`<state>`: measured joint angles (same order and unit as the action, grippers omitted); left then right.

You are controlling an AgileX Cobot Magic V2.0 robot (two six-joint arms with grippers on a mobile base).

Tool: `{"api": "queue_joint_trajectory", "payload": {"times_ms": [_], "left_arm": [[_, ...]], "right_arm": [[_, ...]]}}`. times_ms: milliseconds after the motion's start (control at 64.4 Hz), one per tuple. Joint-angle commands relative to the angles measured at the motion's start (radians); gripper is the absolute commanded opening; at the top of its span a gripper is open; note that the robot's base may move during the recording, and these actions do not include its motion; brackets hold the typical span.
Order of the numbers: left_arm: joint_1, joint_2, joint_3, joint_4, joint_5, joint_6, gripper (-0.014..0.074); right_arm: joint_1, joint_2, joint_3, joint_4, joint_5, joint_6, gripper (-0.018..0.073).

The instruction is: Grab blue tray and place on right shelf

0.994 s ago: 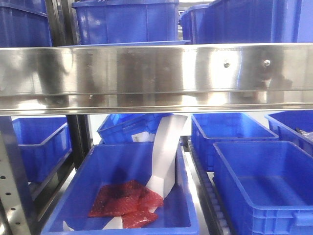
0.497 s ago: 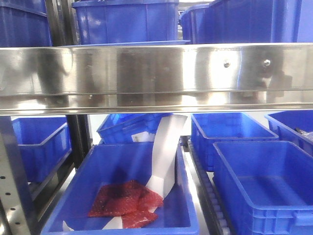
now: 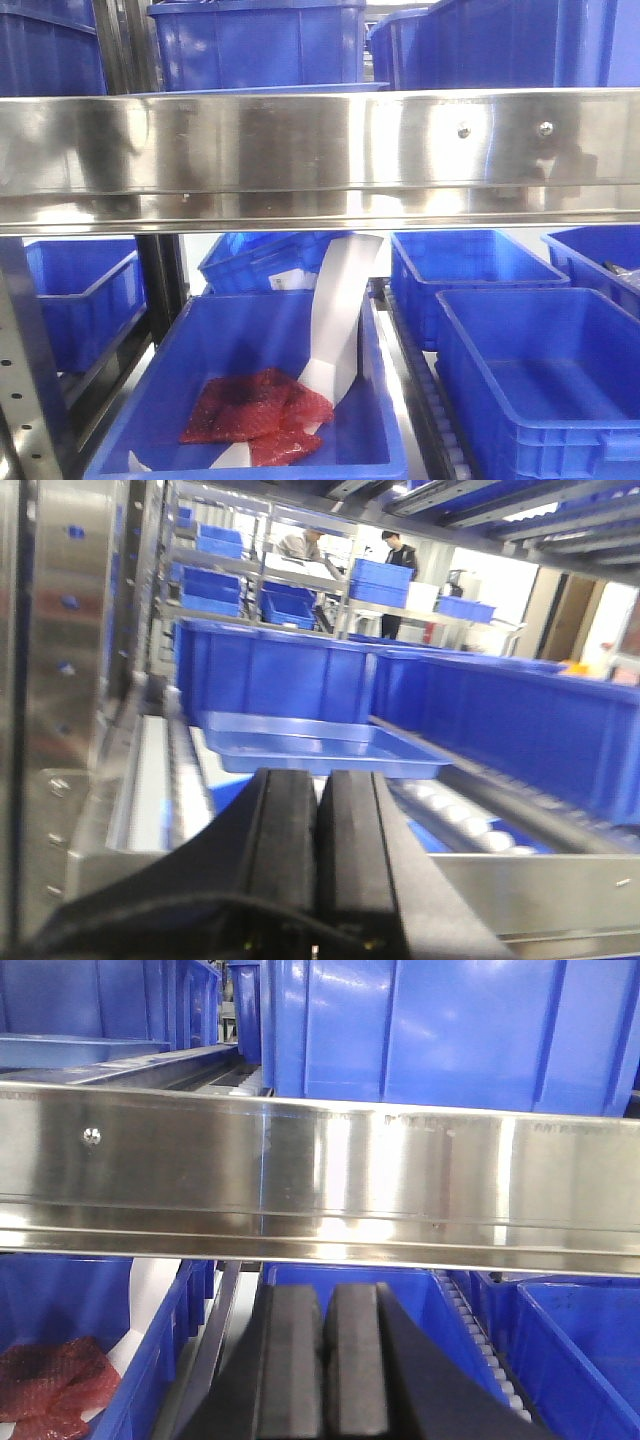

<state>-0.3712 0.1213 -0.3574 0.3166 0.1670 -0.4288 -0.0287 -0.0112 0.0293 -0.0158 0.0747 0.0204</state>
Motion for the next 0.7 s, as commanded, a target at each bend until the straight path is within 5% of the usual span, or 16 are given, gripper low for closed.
{"api": "queue_joint_trajectory", "payload": {"times_ms": [0, 109, 280, 404, 544, 683], "left_arm": [[0.000, 0.005, -0.023, 0.044, -0.039, 0.045, -0.0048], [0.073, 0.004, -0.002, -0.236, 0.038, 0.388, -0.0048], [0.258, -0.007, 0.158, -0.588, -0.211, 0.667, -0.0048], [0.341, -0.036, 0.266, -0.548, -0.233, 0.646, -0.0048], [0.350, -0.115, 0.374, -0.402, -0.264, 0.429, -0.0048], [0.350, -0.145, 0.415, -0.397, -0.260, 0.429, -0.0048]], "right_arm": [[-0.004, -0.020, -0.023, 0.002, -0.089, -0.006, 0.0054], [-0.004, -0.020, -0.023, 0.002, -0.089, -0.006, 0.0054], [-0.004, -0.020, -0.023, 0.002, -0.089, -0.006, 0.0054], [-0.004, -0.020, -0.023, 0.002, -0.089, -0.006, 0.0054], [-0.004, -0.020, -0.023, 0.002, -0.089, -0.006, 0.0054], [-0.004, -0.020, -0.023, 0.002, -0.089, -0.006, 0.0054]]}}
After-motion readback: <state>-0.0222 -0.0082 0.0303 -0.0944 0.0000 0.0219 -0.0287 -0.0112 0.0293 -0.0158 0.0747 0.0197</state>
